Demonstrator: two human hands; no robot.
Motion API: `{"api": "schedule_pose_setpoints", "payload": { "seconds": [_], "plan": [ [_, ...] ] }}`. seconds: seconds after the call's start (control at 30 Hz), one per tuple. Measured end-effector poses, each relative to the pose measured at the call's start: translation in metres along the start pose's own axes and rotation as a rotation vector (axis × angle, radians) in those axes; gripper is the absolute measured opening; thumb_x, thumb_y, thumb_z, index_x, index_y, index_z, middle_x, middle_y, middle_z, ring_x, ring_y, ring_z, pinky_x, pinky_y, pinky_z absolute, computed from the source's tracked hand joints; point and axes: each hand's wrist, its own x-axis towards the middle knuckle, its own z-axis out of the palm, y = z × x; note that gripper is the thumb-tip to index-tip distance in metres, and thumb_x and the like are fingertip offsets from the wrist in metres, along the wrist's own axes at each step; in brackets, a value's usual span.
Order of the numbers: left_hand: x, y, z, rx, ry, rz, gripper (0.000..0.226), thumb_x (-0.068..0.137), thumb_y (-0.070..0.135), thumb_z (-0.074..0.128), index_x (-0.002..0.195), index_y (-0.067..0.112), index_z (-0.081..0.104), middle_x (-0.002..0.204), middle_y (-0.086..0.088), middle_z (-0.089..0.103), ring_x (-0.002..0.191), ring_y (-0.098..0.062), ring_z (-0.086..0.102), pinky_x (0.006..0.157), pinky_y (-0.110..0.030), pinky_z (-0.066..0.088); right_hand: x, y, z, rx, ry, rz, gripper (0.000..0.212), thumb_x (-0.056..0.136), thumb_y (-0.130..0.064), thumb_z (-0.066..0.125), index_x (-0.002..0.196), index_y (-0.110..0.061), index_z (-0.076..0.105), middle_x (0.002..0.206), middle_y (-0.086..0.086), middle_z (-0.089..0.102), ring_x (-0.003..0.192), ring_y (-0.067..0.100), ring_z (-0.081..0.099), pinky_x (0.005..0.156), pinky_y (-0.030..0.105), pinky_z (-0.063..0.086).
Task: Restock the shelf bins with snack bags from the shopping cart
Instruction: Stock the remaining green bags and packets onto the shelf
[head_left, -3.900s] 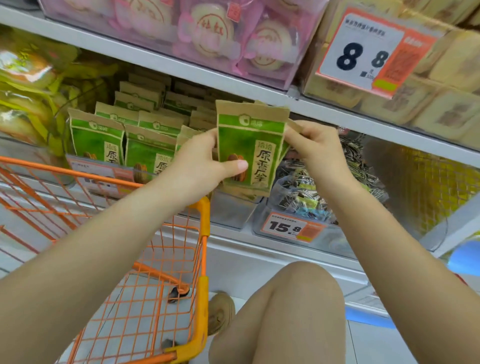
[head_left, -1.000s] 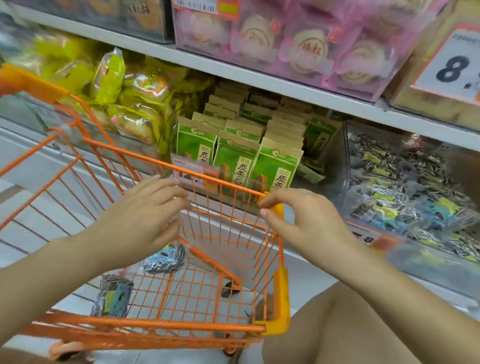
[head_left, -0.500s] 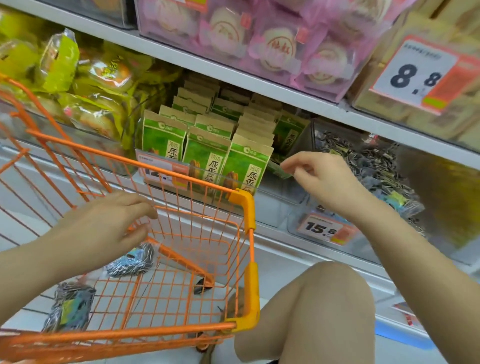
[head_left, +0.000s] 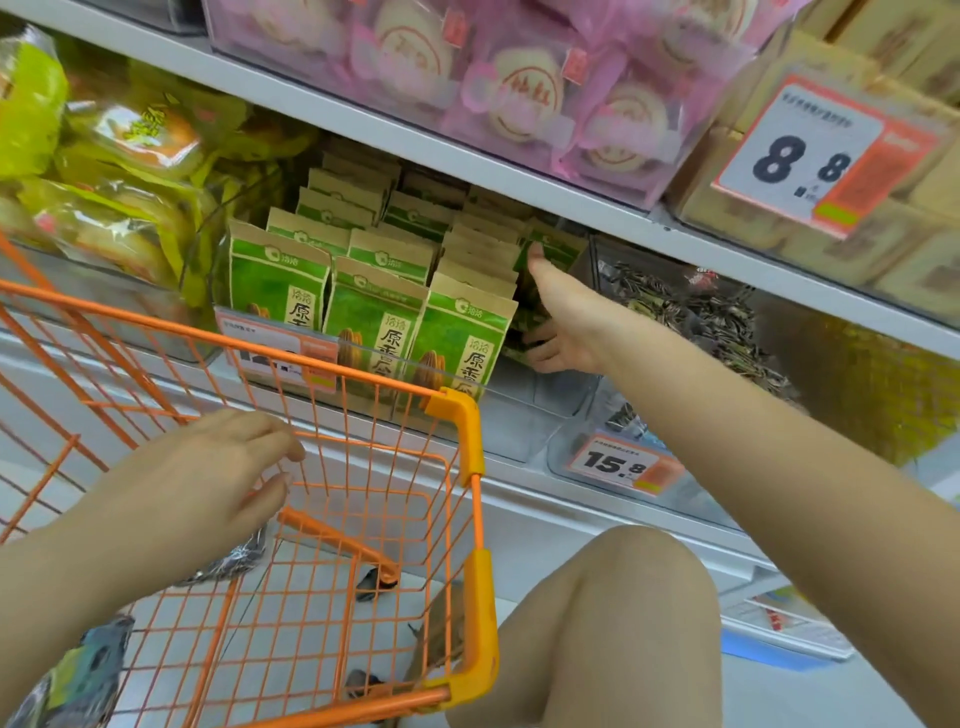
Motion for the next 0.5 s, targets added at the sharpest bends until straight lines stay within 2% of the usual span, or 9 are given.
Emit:
{"api": "schedule_pose_setpoints", "payload": {
  "seconds": [0.07,0.1,0.2,0.3,0.37,0.47,0.5],
  "plan": [
    [-0.001,0.004,0.000,-0.011,0.012,0.018,0.037,0.082,0.042,0.035,0.093,0.027,0.067,0.095,0.011,0.064,0.085,-0.017,0.064,0.065,-0.035,0.055,0.002,0.005,0.005,-0.023,0.052,-0.031,0.080,0.089,-0.075,0.019,0.151,-0.025,0.021,0.134,0.022,0.051,0.114,0.038,0.057,0.100,0.045,0.046],
    [-0.001,0.006,-0.001,-0.020,0.016,0.025,0.036,0.082,0.042,0.036,0.092,0.027,0.067,0.094,0.011,0.064,0.085,-0.016,0.064,0.064,-0.035,0.056,0.003,0.008,0.007,-0.003,0.012,-0.006,0.080,0.088,-0.075,0.018,0.152,-0.026,0.019,0.133,0.024,0.053,0.114,0.039,0.058,0.100,0.044,0.046],
    [0.001,0.009,0.000,-0.029,0.021,0.043,0.037,0.081,0.041,0.036,0.091,0.027,0.068,0.095,0.012,0.065,0.083,-0.016,0.065,0.061,-0.034,0.057,0.012,0.017,0.016,0.214,-0.096,0.153,0.094,0.082,-0.082,0.020,0.153,-0.020,0.015,0.145,0.030,0.038,0.129,0.045,0.043,0.103,0.046,0.039],
    [0.001,0.009,0.001,-0.036,0.009,0.033,0.038,0.081,0.042,0.035,0.093,0.028,0.069,0.096,0.012,0.065,0.084,-0.015,0.065,0.060,-0.035,0.058,0.039,0.025,0.023,0.445,-0.001,0.217,0.112,0.063,-0.093,0.025,0.149,-0.020,0.030,0.147,0.023,0.040,0.131,0.042,0.042,0.110,0.058,0.028],
    [-0.002,0.007,0.001,-0.028,0.000,0.032,0.037,0.082,0.043,0.035,0.091,0.029,0.068,0.095,0.012,0.064,0.083,-0.014,0.064,0.060,-0.032,0.057,0.056,0.029,0.028,0.576,0.112,0.184,0.116,0.055,-0.094,0.026,0.146,-0.024,0.035,0.148,0.015,0.041,0.132,0.036,0.043,0.110,0.058,0.027],
    [-0.005,0.003,0.003,-0.019,-0.018,0.027,0.036,0.081,0.043,0.035,0.089,0.030,0.067,0.094,0.014,0.062,0.082,-0.013,0.063,0.059,-0.030,0.056,0.041,0.020,0.036,0.633,0.279,0.056,0.090,0.081,-0.082,0.025,0.150,-0.025,0.026,0.156,0.003,0.028,0.140,0.025,0.031,0.115,0.041,0.022],
    [-0.005,0.002,0.003,-0.020,-0.016,0.024,0.036,0.081,0.044,0.035,0.089,0.030,0.067,0.094,0.014,0.061,0.082,-0.013,0.062,0.059,-0.030,0.056,0.044,0.019,0.034,0.626,0.308,-0.016,0.082,0.087,-0.076,0.023,0.151,-0.025,0.022,0.158,0.002,0.024,0.143,0.023,0.025,0.115,0.039,0.018]
  ]
}}
